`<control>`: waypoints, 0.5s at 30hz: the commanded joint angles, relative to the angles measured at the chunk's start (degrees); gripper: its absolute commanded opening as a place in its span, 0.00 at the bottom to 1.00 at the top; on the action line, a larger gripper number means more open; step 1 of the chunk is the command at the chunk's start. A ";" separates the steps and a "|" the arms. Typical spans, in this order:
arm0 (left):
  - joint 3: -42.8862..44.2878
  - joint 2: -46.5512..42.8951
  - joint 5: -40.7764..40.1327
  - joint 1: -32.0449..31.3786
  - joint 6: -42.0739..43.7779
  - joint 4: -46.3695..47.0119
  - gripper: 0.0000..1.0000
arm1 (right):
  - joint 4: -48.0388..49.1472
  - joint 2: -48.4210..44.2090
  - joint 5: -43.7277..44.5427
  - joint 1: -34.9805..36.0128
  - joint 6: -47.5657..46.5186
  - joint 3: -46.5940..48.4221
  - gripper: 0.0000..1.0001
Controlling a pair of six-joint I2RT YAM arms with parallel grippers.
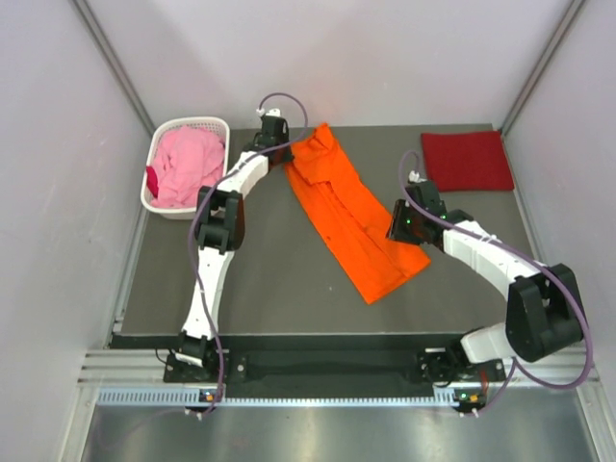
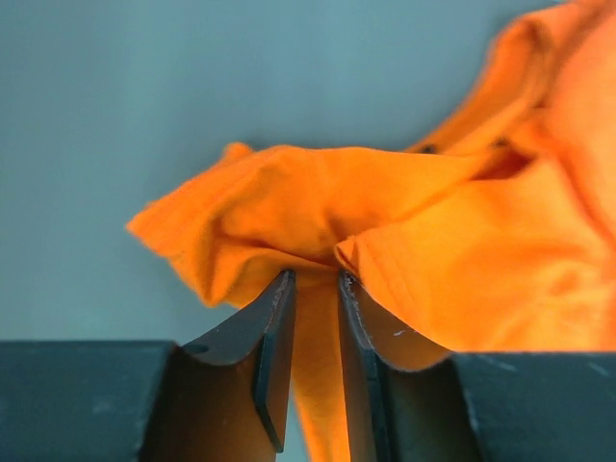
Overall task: Fold and stack the t-shirts
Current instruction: Fold the tshirt
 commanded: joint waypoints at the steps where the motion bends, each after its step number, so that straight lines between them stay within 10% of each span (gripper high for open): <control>1: -5.84 -8.68 9.05 -1.03 -1.13 7.52 0.31 | 0.07 -1.47 2.28 1.00 -1.37 5.15 0.35; 15: -39.73 -46.83 -2.04 -4.98 -25.82 -4.88 0.38 | -7.84 -10.26 2.80 0.39 1.00 5.60 0.37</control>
